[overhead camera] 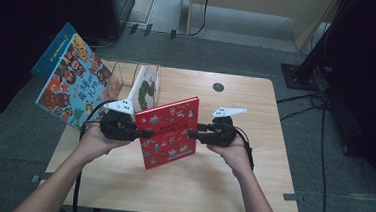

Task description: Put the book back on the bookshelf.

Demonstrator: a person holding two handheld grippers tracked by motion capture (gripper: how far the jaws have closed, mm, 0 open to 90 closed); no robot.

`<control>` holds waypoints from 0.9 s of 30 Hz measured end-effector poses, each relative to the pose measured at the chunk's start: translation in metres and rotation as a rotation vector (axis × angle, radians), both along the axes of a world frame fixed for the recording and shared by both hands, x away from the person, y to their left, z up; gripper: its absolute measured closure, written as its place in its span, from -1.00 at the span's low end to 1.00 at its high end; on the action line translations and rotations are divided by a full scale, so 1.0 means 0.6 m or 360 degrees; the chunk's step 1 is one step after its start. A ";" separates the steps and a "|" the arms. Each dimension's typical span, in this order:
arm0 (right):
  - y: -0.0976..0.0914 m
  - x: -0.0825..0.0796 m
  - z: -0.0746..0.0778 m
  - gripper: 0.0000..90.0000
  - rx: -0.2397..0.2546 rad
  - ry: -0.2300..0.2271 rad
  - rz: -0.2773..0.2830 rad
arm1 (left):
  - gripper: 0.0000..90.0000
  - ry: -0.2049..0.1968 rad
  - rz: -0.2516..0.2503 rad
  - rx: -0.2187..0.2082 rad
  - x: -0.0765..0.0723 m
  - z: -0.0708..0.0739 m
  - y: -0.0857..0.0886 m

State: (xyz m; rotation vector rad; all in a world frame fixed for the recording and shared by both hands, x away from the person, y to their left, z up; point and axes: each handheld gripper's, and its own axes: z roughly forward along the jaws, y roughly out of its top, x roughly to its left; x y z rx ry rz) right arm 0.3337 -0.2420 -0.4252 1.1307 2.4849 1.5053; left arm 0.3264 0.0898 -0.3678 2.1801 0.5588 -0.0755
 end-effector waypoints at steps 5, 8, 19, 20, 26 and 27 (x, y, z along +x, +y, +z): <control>0.006 -0.003 0.002 0.22 -0.0001 -0.0020 0.0026 | 0.70 0.0017 0.0005 0.0099 0.007 0.029 -0.004; 0.008 -0.003 0.003 0.22 -0.0003 -0.0038 0.0032 | 0.68 0.0037 0.0007 0.0113 0.013 0.048 -0.006; 0.016 -0.002 0.008 0.22 -0.0041 -0.0064 0.0034 | 0.67 0.0158 -0.0039 0.0345 0.052 0.099 -0.049; 0.017 -0.002 0.008 0.22 -0.0040 -0.0067 0.0033 | 0.67 0.0164 -0.0042 0.0371 0.055 0.101 -0.054; 0.023 -0.001 0.010 0.21 -0.0053 -0.0084 0.0066 | 0.66 0.0269 -0.0024 0.0520 0.080 0.106 -0.092; 0.024 -0.001 0.010 0.20 -0.0062 -0.0093 0.0065 | 0.65 0.0300 -0.0006 0.0549 0.086 0.105 -0.097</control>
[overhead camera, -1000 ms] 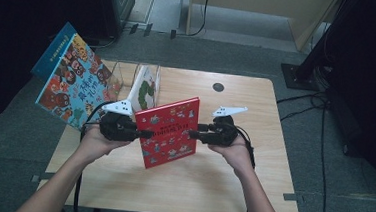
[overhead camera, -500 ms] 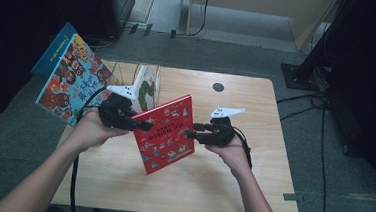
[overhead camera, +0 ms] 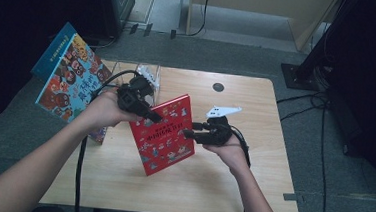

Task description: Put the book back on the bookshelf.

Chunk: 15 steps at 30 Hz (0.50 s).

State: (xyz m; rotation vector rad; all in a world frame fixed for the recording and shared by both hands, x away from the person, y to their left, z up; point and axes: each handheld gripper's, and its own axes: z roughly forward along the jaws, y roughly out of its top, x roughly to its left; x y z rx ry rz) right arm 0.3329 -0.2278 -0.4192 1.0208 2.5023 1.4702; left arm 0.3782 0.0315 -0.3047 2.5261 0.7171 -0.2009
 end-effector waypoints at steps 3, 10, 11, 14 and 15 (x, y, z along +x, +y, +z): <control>-0.002 -0.001 -0.002 0.19 -0.0012 -0.0005 -0.0002 | 0.71 0.0080 0.0012 0.0043 0.014 0.000 -0.009; -0.035 -0.013 -0.011 0.17 -0.0083 0.0001 -0.0056 | 0.77 0.0130 -0.0016 0.0038 0.008 0.006 -0.011; -0.043 -0.015 -0.013 0.16 -0.0100 -0.0011 -0.0074 | 0.77 0.0137 -0.0006 0.0030 0.007 0.007 -0.008; -0.066 -0.021 -0.022 0.14 -0.0135 -0.0022 -0.0131 | 0.77 0.0157 0.0049 -0.0002 0.007 0.011 0.009; -0.073 -0.022 -0.026 0.14 -0.0146 -0.0026 -0.0145 | 0.77 0.0166 0.0072 -0.0036 0.007 0.014 0.016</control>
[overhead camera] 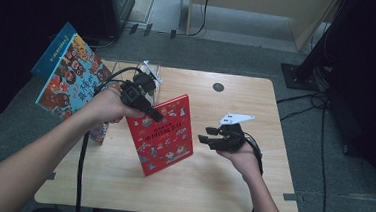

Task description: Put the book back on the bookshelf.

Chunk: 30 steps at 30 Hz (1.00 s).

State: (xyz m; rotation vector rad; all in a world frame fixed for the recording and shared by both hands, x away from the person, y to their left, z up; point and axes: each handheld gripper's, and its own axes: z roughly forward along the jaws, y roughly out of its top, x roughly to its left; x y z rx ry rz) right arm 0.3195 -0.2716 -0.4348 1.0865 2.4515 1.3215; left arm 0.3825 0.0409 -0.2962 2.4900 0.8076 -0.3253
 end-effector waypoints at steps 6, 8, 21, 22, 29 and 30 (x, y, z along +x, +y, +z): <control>-0.023 -0.002 -0.034 0.11 -0.0103 -0.0010 -0.0054 | 0.77 -0.0010 0.0095 -0.0049 -0.007 0.019 0.046; -0.026 0.000 -0.047 0.10 -0.0134 -0.0018 -0.0077 | 0.77 -0.0017 0.0142 -0.0051 -0.009 0.024 0.063; -0.036 0.021 -0.100 0.12 -0.0158 -0.0067 -0.0321 | 0.77 0.0008 0.0431 -0.0076 -0.028 0.023 0.179; -0.037 0.022 -0.105 0.12 -0.0155 -0.0071 -0.0329 | 0.77 0.0016 0.0455 -0.0079 -0.028 0.022 0.186; -0.026 0.030 -0.126 0.11 -0.0227 -0.0059 -0.0329 | 0.77 0.0054 0.0577 -0.0137 -0.033 0.023 0.230; -0.024 0.031 -0.127 0.11 -0.0231 -0.0055 -0.0329 | 0.77 0.0052 0.0588 -0.0139 -0.034 0.024 0.236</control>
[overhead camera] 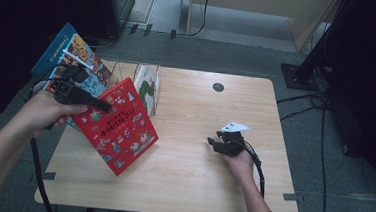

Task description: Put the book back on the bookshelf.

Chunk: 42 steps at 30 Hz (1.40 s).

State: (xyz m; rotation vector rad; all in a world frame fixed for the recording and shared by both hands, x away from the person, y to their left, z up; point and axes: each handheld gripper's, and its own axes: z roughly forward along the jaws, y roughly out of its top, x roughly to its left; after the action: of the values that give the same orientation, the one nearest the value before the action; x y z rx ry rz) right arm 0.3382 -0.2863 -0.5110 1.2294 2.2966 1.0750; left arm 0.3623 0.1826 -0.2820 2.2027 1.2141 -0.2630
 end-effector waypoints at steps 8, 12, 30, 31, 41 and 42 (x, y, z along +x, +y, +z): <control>0.006 0.003 -0.014 0.11 -0.0049 -0.0032 0.0022 | 0.77 0.0011 0.0136 0.0030 -0.006 0.002 0.044; 0.007 0.001 -0.019 0.05 -0.0028 -0.0068 0.0021 | 0.77 0.0015 0.0222 0.0008 -0.005 0.004 0.066; 0.008 0.001 -0.020 -0.05 -0.0023 -0.0070 0.0045 | 0.76 0.0017 0.0520 0.0023 0.026 0.027 0.113; 0.008 0.001 -0.020 -0.05 -0.0024 -0.0070 0.0045 | 0.76 0.0017 0.0536 0.0027 0.030 0.027 0.113; 0.008 0.001 -0.020 -0.06 -0.0022 -0.0071 0.0049 | 0.76 0.0013 0.0623 0.0067 0.066 0.023 0.096; 0.008 0.002 -0.020 -0.06 -0.0022 -0.0072 0.0049 | 0.76 0.0007 0.0627 0.0070 0.069 0.024 0.093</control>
State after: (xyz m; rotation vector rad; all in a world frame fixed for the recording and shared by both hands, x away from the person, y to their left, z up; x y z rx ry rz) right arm 0.3391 -0.2813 -0.5231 1.1561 2.2922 1.0843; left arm 0.4035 0.2387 -0.2677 1.9445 1.6334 -0.0800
